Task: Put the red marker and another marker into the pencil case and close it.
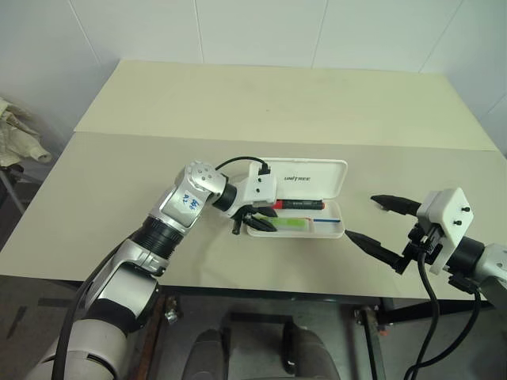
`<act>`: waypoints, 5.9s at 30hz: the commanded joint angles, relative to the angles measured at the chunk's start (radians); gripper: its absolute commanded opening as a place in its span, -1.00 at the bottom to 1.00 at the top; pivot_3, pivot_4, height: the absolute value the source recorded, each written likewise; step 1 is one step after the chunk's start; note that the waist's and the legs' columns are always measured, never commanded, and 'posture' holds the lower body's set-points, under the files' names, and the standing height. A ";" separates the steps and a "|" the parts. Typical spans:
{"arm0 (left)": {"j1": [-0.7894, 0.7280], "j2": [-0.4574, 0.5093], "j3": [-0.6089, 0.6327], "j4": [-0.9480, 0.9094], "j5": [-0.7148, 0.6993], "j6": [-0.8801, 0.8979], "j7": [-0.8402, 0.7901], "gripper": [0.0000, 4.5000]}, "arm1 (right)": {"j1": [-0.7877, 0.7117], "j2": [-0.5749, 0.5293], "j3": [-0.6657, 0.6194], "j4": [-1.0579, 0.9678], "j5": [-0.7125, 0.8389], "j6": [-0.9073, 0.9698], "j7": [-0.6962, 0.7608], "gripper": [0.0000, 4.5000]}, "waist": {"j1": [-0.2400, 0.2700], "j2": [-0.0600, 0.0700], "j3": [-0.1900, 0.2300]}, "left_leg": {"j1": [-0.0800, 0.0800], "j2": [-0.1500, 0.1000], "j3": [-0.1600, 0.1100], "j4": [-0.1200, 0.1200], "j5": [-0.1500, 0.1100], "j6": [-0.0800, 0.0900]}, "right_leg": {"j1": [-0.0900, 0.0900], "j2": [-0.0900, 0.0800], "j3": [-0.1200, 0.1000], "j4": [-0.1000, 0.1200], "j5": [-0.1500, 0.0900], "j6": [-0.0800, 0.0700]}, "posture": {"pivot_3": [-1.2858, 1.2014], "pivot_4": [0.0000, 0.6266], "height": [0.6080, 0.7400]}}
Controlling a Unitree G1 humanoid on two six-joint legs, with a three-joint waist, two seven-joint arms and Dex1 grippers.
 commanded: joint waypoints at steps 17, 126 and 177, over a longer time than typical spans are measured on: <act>-0.018 -0.062 0.130 -0.051 -0.172 -0.147 -0.070 0.99 | -0.028 0.082 0.032 -0.004 -0.056 0.006 -0.141 1.00 | -0.001 0.000 0.000 | 0.000 0.000 0.000 0.000 0.000 0.000 | 0.000 0.000 0.000 0.000 0.000 0.000 | 0.03 -0.52 1.00; 0.278 0.229 0.351 -0.231 -0.371 -0.207 -0.053 1.00 | -0.691 0.127 0.532 0.963 -0.390 -0.503 0.603 -0.26 | -0.028 0.002 0.001 | 0.001 0.000 0.001 -0.003 0.001 -0.001 | -0.002 0.000 0.000 0.003 0.009 0.016 | 0.03 -0.52 1.00; 0.030 0.054 0.542 0.226 -0.356 -0.404 0.279 -0.99 | -0.492 -0.078 0.236 0.515 -0.183 -0.205 0.429 1.00 | -0.017 0.002 0.001 | 0.001 0.000 0.001 -0.001 0.001 -0.001 | -0.001 0.000 0.000 0.003 0.009 0.017 | 0.03 -0.52 1.00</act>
